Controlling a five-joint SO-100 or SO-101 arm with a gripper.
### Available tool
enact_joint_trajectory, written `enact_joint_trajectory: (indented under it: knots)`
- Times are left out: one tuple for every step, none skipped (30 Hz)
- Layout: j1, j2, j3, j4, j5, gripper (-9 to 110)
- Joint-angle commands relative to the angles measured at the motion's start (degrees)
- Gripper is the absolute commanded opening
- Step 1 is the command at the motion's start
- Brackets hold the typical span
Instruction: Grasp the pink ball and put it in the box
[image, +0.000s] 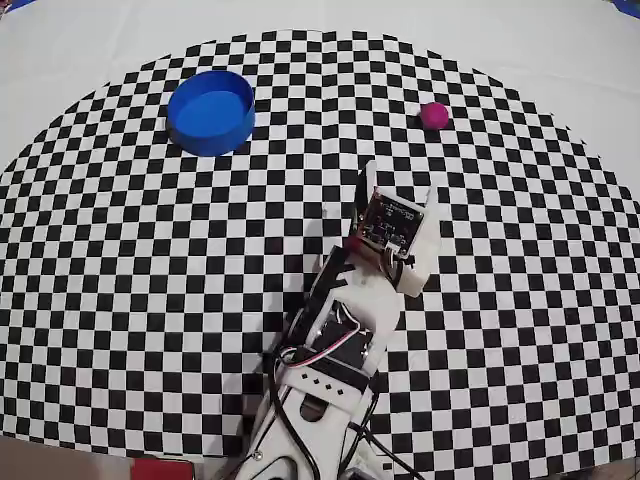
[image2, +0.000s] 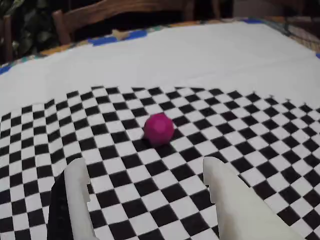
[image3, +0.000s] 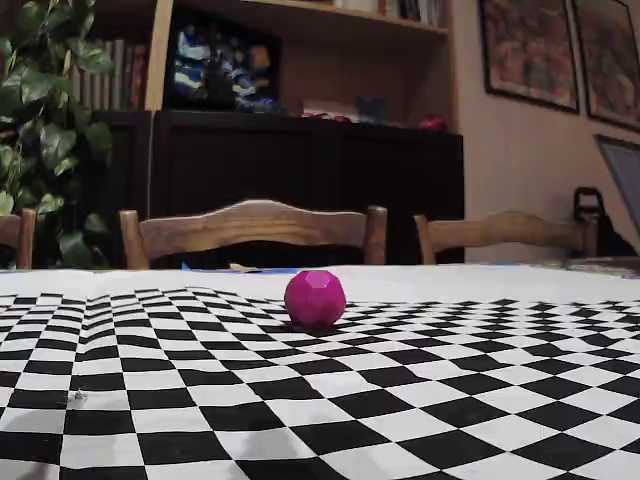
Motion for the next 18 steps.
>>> enact_joint_trajectory:
  knots:
    - [0.5, -2.8, -0.5, -2.6, 0.4, 26]
    - [0.5, -3.6, -0.8, -2.6, 0.6, 26]
    - [0.5, -4.4, -1.2, -2.7, 0.8, 26]
    - [0.5, -5.2, -1.6, -2.7, 0.9, 26]
    - [0.4, -6.2, -2.1, -2.7, 1.2, 26]
    - [0.3, -7.1, -2.8, -2.7, 1.8, 26]
    - [0.1, -8.4, -3.7, -2.7, 2.1, 26]
    - [0.0, -9.8, -4.5, -2.7, 2.4, 26]
    - [0.0, -10.9, -5.2, -3.0, 2.7, 28]
    - [0.0, -12.0, -5.4, -3.9, 2.8, 28]
    - [0.0, -12.9, -5.5, -5.0, 2.8, 28]
    - [0.0, -13.7, -5.8, -5.4, 2.9, 28]
    - [0.0, -14.8, -6.4, -5.4, 2.9, 28]
    - [-0.1, -15.8, -7.1, -5.4, 2.9, 28]
    - [-0.2, -17.6, -8.3, -5.4, 2.9, 28]
    - [-0.3, -18.6, -9.0, -5.5, 2.9, 28]
    - [-0.4, -19.8, -9.7, -5.7, 2.9, 28]
    - [-0.4, -20.8, -10.3, -5.9, 2.9, 28]
